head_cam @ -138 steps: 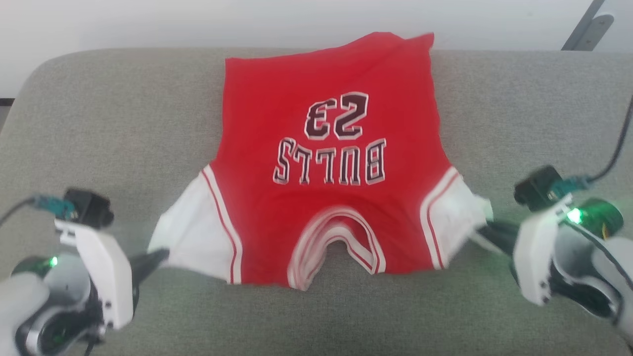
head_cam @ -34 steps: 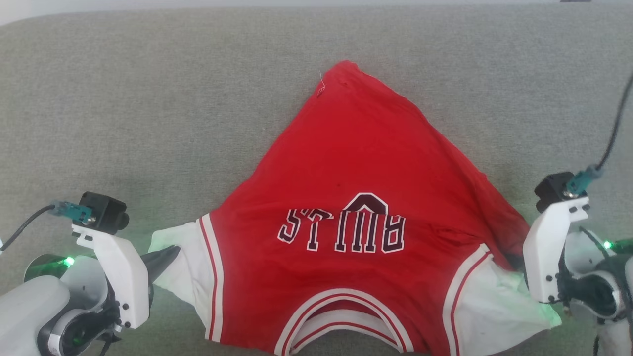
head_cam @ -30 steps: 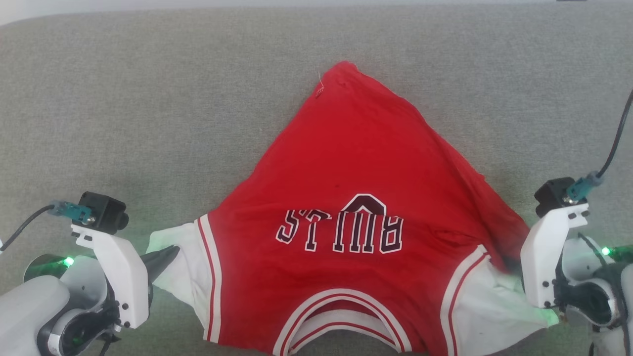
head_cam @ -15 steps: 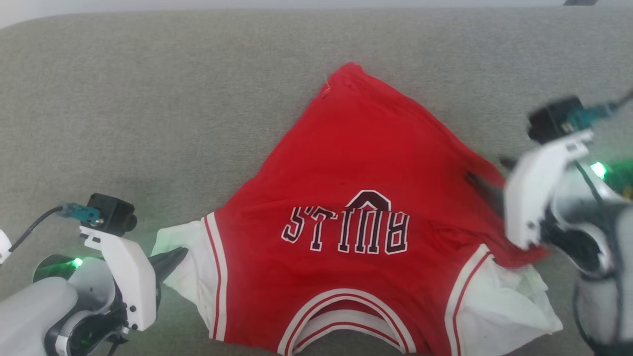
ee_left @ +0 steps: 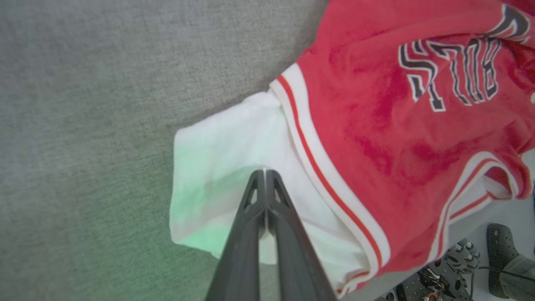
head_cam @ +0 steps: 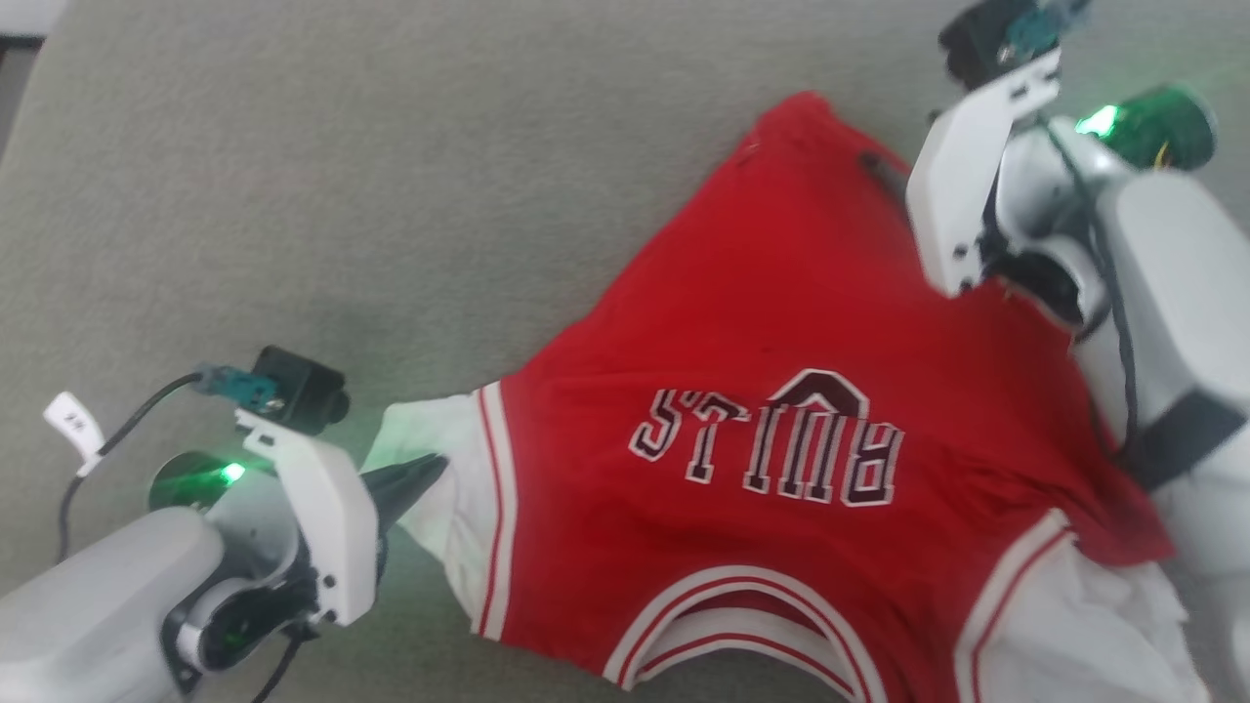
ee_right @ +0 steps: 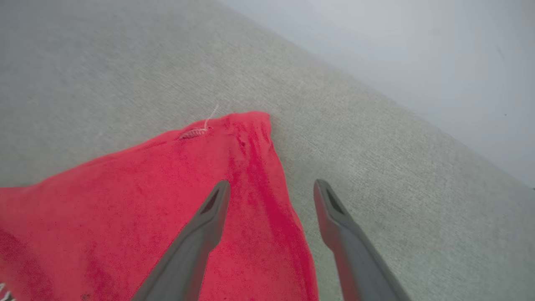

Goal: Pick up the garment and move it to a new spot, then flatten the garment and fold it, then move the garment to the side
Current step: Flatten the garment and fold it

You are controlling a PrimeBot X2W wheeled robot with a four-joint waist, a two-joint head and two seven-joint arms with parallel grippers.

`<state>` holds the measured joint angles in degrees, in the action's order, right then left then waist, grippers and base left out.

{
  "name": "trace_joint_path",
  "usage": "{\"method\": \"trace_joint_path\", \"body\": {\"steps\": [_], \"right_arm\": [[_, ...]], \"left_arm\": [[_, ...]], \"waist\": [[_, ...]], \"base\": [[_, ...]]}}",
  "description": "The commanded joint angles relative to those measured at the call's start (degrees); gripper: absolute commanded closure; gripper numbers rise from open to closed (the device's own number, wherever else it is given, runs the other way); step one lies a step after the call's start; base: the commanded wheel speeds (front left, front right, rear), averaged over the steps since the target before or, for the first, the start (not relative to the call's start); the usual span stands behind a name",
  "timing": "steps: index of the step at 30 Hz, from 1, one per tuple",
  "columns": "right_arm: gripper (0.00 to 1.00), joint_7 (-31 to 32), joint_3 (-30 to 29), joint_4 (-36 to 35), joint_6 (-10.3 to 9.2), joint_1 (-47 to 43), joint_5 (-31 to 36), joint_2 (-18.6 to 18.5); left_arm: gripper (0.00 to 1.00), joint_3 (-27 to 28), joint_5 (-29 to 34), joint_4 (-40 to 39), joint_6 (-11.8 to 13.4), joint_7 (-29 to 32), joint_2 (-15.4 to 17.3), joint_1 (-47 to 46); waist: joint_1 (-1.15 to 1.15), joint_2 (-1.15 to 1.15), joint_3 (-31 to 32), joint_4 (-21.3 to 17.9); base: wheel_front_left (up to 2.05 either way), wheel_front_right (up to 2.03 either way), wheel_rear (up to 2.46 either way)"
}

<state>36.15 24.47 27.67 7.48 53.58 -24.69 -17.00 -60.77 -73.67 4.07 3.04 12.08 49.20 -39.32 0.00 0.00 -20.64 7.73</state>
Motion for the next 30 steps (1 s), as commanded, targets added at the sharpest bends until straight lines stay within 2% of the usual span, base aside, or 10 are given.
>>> {"method": "trace_joint_path", "body": {"steps": [1, 9, 12, 16, 17, 18, 21, 30], "right_arm": [[0.0, -0.74, 1.03, 1.56, 0.02, 1.49, 0.2, -0.35], [0.0, -0.67, 7.72, 17.92, 0.02, 10.97, -2.96, 0.4], [0.0, 1.2, 10.66, 22.62, 0.02, 13.15, -3.37, 0.2], [0.0, 6.67, 14.19, 29.51, 0.02, 12.72, -4.61, 0.97], [0.82, 8.1, 14.71, 30.84, 0.03, 12.43, -5.24, 0.95], [1.0, 8.96, 15.31, 31.47, 0.03, 12.35, -5.91, 1.09], [1.0, 9.85, 16.27, 32.52, 0.01, 13.46, -7.35, 0.54], [1.0, 4.75, 17.43, 29.28, 0.01, 16.79, -11.3, -0.02]], "left_arm": [[1.0, -0.08, 0.73, 0.47, -0.42, 0.18, -0.46, -0.88], [1.0, -0.82, 1.8, 3.89, -3.43, 0.2, -5.07, -3.78], [1.0, -1.05, 2.19, 5.37, -4.49, 0.05, -6.53, -4.63], [1.0, -1.38, 2.23, 7.84, -5.71, -0.06, -8.26, -5.28], [1.0, -1.43, 2.15, 8.43, -5.88, -0.05, -8.59, -5.37], [1.0, -1.48, 2.1, 9.08, -6.16, -0.05, -8.92, -5.5], [1.0, -1.38, 1.69, 10.95, -6.65, 0.06, -9.09, -5.76], [1.0, -0.05, 0.74, 12.3, -6.09, 2.3, -6.59, -8.15]], "waist": [[0.0, 0.0, -1.53, 1.96], [0.0, 0.0, -4.42, 6.88], [0.0, 0.0, -5.28, 8.29], [0.0, 0.0, -5.8, 9.41], [0.0, 0.0, -5.82, 9.55], [0.0, 0.0, -5.78, 9.62], [0.0, 0.0, -5.19, 9.15], [0.0, 0.0, -0.97, 5.29]], "base": [[0.0, 0.0, 0.0], [0.0, 0.0, 0.0], [0.0, 0.0, 0.0], [0.0, 0.0, 0.0], [0.0, 0.0, 0.0], [0.0, 0.0, 0.0], [0.0, 0.0, 0.0], [0.0, 0.0, 0.0]]}}
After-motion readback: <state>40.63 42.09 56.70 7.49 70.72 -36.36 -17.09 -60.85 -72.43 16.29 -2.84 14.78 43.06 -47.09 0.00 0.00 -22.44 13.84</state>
